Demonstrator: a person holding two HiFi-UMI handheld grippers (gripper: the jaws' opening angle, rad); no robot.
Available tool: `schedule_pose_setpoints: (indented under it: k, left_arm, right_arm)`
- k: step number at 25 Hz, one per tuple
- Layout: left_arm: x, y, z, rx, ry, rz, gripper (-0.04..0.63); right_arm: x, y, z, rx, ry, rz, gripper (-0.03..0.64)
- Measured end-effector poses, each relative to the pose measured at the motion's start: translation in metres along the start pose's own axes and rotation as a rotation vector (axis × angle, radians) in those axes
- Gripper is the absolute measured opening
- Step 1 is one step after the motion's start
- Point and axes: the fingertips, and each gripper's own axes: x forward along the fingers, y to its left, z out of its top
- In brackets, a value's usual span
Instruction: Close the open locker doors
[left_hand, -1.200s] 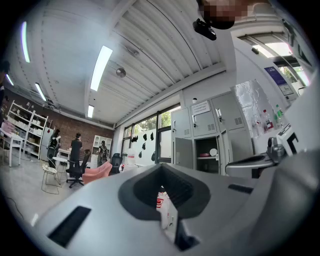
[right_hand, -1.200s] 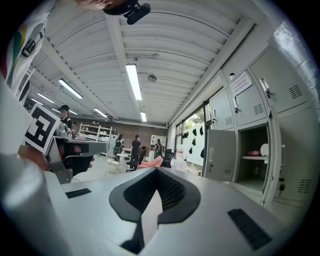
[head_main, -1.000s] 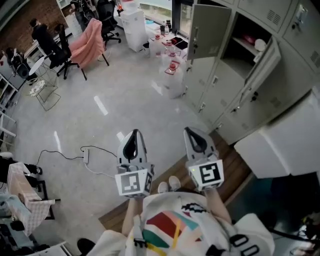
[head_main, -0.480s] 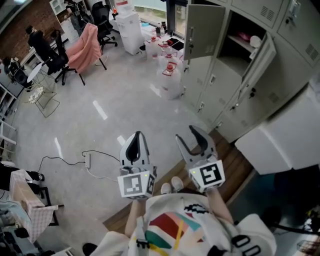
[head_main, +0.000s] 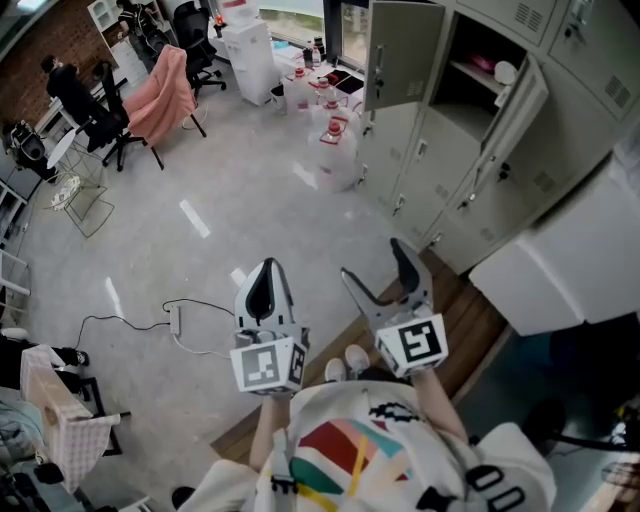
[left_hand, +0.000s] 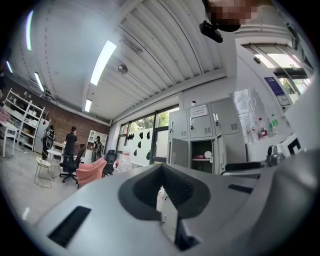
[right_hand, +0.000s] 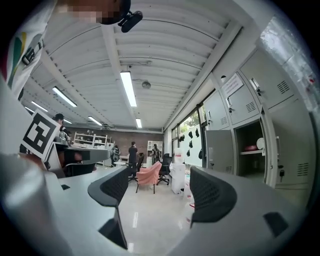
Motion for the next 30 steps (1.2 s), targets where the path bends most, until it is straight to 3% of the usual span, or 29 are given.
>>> schedule_pose_setpoints:
  k: [6, 12, 20, 30]
  left_arm:
    - [-0.007, 0.014, -0.008, -0.027, 0.005, -0.007, 0.006]
    - [0.008, 0.016, -0.01, -0.035, 0.005, -0.006, 0.006]
    - [0.053, 0.007, -0.004, -0.04, -0.02, 0.016, 0.008]
    - [0.104, -0.016, -0.025, -0.032, 0.006, 0.037, 0.008]
  right_arm:
    - [0.004, 0.019, -0.009, -0.028, 0.015, 0.003, 0.354]
    - [0.016, 0.009, -0.01, -0.022, 0.017, 0.0, 0.354]
    - [0.046, -0.031, -0.004, -0.026, 0.005, 0.022, 0.353]
    - [0.067, -0.083, -0.025, -0.002, 0.0, 0.041, 0.353]
